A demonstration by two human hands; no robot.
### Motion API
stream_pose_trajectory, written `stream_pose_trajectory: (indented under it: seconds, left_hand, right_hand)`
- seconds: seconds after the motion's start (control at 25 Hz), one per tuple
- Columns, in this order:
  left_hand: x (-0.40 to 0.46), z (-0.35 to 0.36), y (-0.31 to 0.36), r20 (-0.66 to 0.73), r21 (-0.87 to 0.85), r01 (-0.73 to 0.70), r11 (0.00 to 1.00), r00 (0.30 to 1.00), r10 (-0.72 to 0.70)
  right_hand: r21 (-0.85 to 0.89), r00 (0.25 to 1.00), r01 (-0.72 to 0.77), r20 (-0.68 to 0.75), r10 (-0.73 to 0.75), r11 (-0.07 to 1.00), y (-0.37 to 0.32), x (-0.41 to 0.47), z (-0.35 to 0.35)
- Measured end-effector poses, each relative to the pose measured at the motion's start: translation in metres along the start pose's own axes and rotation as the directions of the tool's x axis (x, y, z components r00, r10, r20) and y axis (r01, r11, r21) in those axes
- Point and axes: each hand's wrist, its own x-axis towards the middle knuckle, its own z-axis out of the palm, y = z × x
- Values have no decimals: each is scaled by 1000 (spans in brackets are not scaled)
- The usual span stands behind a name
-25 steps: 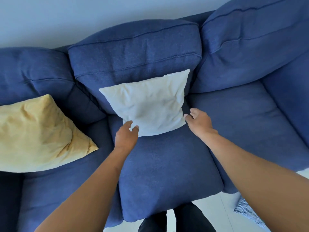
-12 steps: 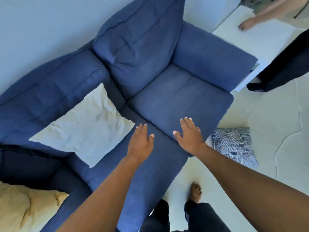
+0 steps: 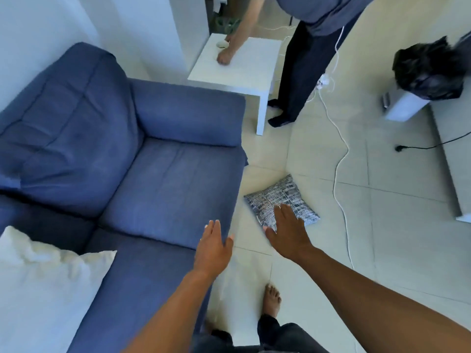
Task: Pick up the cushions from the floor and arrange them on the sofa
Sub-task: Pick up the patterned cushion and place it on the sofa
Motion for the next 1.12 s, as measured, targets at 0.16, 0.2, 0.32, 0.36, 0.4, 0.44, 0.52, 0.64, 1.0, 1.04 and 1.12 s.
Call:
stream_pose_trajectory:
  seconds: [0.16, 0.2, 0.32, 0.36, 0.4, 0.44, 0.52, 0.64, 1.0, 1.04, 1.12]
  left_hand:
    - [31, 23, 59, 61, 75, -57, 996, 997, 53]
    - [39, 24, 69, 68, 100, -81, 992, 995, 74]
    - [77, 23, 98, 96, 147, -127, 981, 989, 113]
    - [90, 23, 105, 103, 157, -134, 978, 988, 119]
    - [104, 23, 112, 110, 165, -139, 976, 986, 122]
    - [120, 23, 118, 122, 170, -144, 975, 985, 124]
    - [146, 22, 131, 146, 175, -148, 974, 982, 123]
    - [194, 24, 142, 197, 159, -132, 978, 975, 100]
    - [328, 89, 137, 308, 177, 59, 982, 945, -112]
    - [348, 105, 130, 308, 178, 92, 980, 940, -144]
    - [390, 146, 112, 313, 186, 146, 972, 928, -200]
  right_hand:
    - [35, 997, -76, -26, 77, 996, 51, 14, -28]
    - [42, 995, -89, -36, 90, 995, 57, 18, -32]
    - [62, 992, -120, -38, 123, 991, 73, 38, -43]
    - [65, 990, -133, -35, 136, 989, 78, 47, -45]
    - [63, 988, -149, -28, 151, 987, 84, 56, -47]
    - [62, 985, -170, -18, 171, 983, 89, 68, -50]
    - [70, 977, -212, 0, 212, 975, 96, 87, -57]
    - [60, 971, -239, 14, 239, 969, 109, 131, -62]
    - [101, 932, -350, 140, 335, 931, 174, 268, -9]
    - [99, 932, -343, 158, 325, 934, 189, 288, 8]
    - [76, 925, -346, 193, 327, 935, 222, 329, 45]
